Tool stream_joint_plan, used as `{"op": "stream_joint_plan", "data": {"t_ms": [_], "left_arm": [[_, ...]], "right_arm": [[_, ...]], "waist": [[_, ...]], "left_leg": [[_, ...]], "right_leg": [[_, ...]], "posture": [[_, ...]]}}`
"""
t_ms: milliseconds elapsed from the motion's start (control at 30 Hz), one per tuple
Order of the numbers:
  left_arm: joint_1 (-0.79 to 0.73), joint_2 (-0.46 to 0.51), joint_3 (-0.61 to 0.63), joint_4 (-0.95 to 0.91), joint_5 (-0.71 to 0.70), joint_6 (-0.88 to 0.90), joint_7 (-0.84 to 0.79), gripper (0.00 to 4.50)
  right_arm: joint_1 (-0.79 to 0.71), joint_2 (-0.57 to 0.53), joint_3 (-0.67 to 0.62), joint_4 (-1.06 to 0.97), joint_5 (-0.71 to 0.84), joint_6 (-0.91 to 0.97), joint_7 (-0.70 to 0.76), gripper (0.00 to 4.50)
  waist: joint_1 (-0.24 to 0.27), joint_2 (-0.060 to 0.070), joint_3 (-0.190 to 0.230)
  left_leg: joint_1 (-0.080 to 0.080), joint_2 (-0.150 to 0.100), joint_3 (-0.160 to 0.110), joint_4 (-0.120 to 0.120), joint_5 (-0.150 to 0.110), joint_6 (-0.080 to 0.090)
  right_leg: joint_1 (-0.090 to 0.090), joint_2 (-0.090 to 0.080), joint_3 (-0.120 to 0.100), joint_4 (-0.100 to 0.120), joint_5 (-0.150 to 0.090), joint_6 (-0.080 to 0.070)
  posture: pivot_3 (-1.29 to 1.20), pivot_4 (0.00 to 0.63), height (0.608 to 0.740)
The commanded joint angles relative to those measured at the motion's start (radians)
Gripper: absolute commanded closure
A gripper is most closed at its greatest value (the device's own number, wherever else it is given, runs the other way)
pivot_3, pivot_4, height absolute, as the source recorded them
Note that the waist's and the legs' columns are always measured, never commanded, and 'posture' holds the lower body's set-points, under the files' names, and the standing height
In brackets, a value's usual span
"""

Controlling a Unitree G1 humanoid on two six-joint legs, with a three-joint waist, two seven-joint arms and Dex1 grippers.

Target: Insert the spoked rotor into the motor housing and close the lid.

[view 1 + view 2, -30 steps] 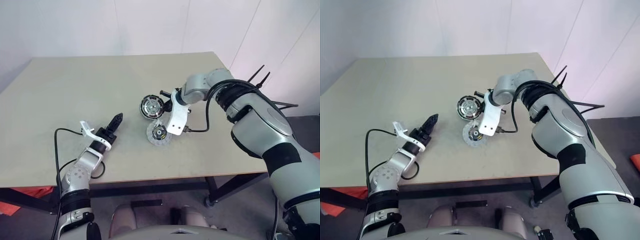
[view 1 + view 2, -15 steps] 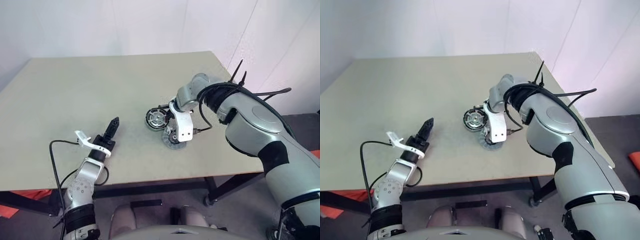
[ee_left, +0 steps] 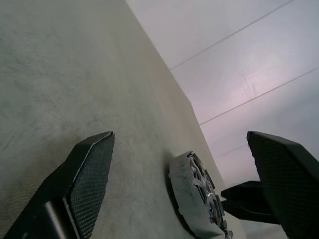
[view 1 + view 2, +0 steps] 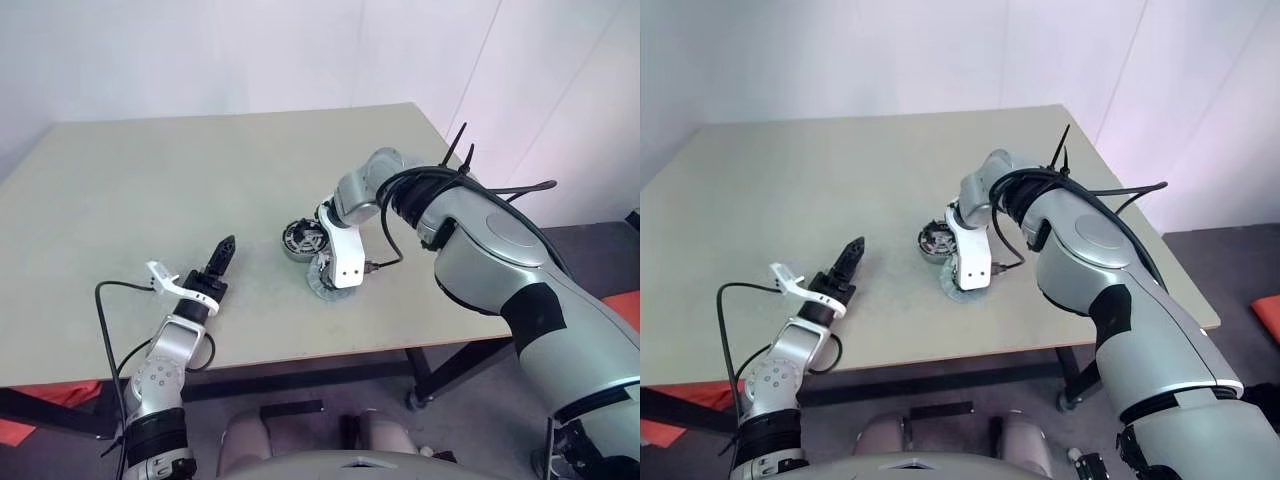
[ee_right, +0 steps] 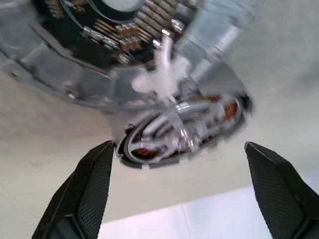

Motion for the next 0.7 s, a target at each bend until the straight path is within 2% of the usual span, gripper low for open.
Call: {"op": "stream_joint_plan", "data": {"t_ms": [33,100,233,400,433,500,567,633,700], "left_arm": [[-0.037,0.010,-0.033,0.051,0.003,0.036,-0.012,0.00],[-0.074,0.022,-0.041,0.080,0.008,0.050,-0.018,0.00],[-0.127,0.044,-0.049,0.134,0.019,0.078,-0.036,0.00],[-0.172,0.065,-0.063,0.175,0.034,0.103,-0.053,0.00],[-0.180,0.066,-0.064,0.179,0.036,0.106,-0.054,0.00],[-0.183,0.070,-0.062,0.180,0.037,0.114,-0.056,0.00],[-0.179,0.073,-0.061,0.176,0.037,0.121,-0.058,0.00],[-0.172,0.082,-0.058,0.171,0.038,0.130,-0.059,0.00],[-0.167,0.094,-0.051,0.170,0.039,0.138,-0.060,0.00]], "right_arm": [[-0.074,-0.015,-0.097,0.011,0.099,0.048,0.033,0.01],[-0.064,-0.039,-0.188,0.029,0.208,0.074,0.116,0.01],[0.053,-0.070,-0.438,0.010,0.543,0.196,0.442,0.01],[0.250,-0.147,-0.526,-0.204,0.661,0.330,0.596,0.01],[0.313,-0.149,-0.560,-0.290,0.730,0.398,0.660,0.01],[0.449,-0.104,-0.655,-0.527,0.899,0.686,0.778,0.01],[0.544,-0.021,-0.757,-0.747,1.032,1.082,0.817,0.01],[0.599,0.024,-0.816,-0.894,1.072,1.373,0.801,0.01],[0.630,0.032,-0.830,-1.012,1.094,1.578,0.801,0.01]], "waist": [[0.000,0.000,0.000],[0.006,0.000,0.000],[0.019,-0.002,-0.001],[0.031,-0.004,-0.002],[0.033,-0.004,-0.001],[0.034,-0.005,-0.001],[0.027,-0.004,-0.001],[0.028,-0.004,-0.001],[0.046,-0.004,-0.001]], "left_leg": [[0.001,-0.001,0.000,0.000,0.000,0.000],[0.002,-0.002,0.000,0.000,0.000,0.000],[0.002,-0.002,0.000,0.002,0.000,0.000],[0.003,-0.007,-0.001,0.003,0.000,0.001],[0.002,-0.007,-0.001,0.003,0.000,0.001],[0.001,-0.007,-0.001,0.003,0.001,0.003],[0.002,-0.006,-0.001,0.002,0.001,0.004],[0.001,-0.003,-0.002,0.001,0.001,0.003],[0.001,0.000,-0.003,0.001,0.002,0.002]], "right_leg": [[0.000,0.000,0.002,0.001,0.000,0.001],[0.000,0.000,0.003,0.002,-0.003,0.006],[0.002,0.000,0.004,0.002,-0.003,0.006],[0.006,0.000,0.009,0.002,0.001,0.000],[0.006,0.000,0.010,0.002,0.001,0.000],[0.005,0.000,0.010,0.001,0.001,0.000],[0.004,0.001,0.011,0.001,0.001,0.000],[0.002,0.005,0.011,0.001,0.001,0.000],[0.003,0.008,0.010,0.001,0.001,-0.001]], "posture": [[0.00,0.000,0.740],[0.00,0.000,0.740],[0.00,0.000,0.740],[0.00,0.000,0.740],[0.00,0.000,0.740],[0.00,0.000,0.740],[0.00,0.000,0.740],[0.00,0.000,0.740],[0.00,0.000,0.740]]}}
